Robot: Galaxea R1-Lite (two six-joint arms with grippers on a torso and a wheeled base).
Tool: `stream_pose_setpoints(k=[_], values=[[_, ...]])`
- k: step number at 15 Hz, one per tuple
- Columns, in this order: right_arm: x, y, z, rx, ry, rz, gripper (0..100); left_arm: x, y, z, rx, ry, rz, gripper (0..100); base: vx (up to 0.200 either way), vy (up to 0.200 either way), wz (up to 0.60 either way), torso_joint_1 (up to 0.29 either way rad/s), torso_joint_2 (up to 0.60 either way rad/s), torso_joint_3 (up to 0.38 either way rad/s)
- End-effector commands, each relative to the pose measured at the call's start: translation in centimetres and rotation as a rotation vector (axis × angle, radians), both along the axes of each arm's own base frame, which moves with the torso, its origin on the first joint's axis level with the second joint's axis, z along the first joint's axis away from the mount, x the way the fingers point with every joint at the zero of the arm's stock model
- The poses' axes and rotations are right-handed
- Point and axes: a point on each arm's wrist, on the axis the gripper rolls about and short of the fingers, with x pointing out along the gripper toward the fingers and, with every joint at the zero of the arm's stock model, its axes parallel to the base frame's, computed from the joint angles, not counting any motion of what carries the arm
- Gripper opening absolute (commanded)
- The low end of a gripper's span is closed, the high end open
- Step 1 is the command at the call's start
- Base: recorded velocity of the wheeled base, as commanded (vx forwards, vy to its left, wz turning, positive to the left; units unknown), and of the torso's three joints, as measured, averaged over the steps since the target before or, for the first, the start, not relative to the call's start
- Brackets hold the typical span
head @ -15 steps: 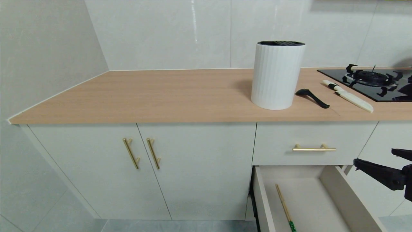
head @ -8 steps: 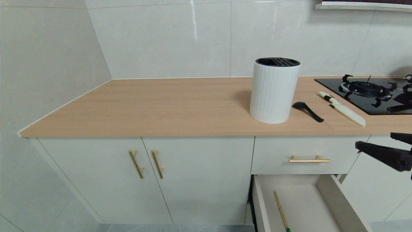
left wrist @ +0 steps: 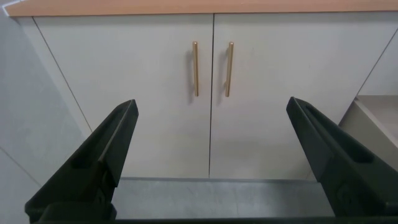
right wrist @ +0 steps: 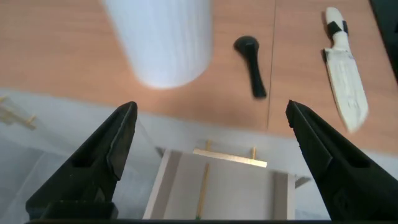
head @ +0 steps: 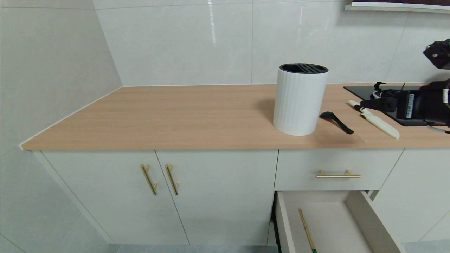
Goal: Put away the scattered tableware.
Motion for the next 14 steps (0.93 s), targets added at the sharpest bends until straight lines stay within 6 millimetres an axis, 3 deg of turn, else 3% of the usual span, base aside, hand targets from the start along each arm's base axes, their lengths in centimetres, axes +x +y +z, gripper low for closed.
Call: stream_pose_setpoints(k=[1,4,9,14], values=[[6.8,-1.2,-3.3,-0.013,0.104,-0.01,100,0.0,0.0,0.0,0.0,-0.001,0.0,100,0.0,0.0,0.0,0.0,0.0,0.0],[9.2,-3.5,-5.1,-0.02,0.135,0.038,100,0.0,0.0,0.0,0.0,-0.001,0.001,100,0.0,0.0,0.0,0.0,0.0,0.0],[13.3,-3.6,-9.4,-0.037,0.131,0.046,100,0.0,0.0,0.0,0.0,-0.001,0.001,100,0.0,0.0,0.0,0.0,0.0,0.0],[15.6,-3.5,-12.2,-0.044,0.104,0.039,100,0.0,0.0,0.0,0.0,-0.001,0.001,100,0.0,0.0,0.0,0.0,0.0,0.0]])
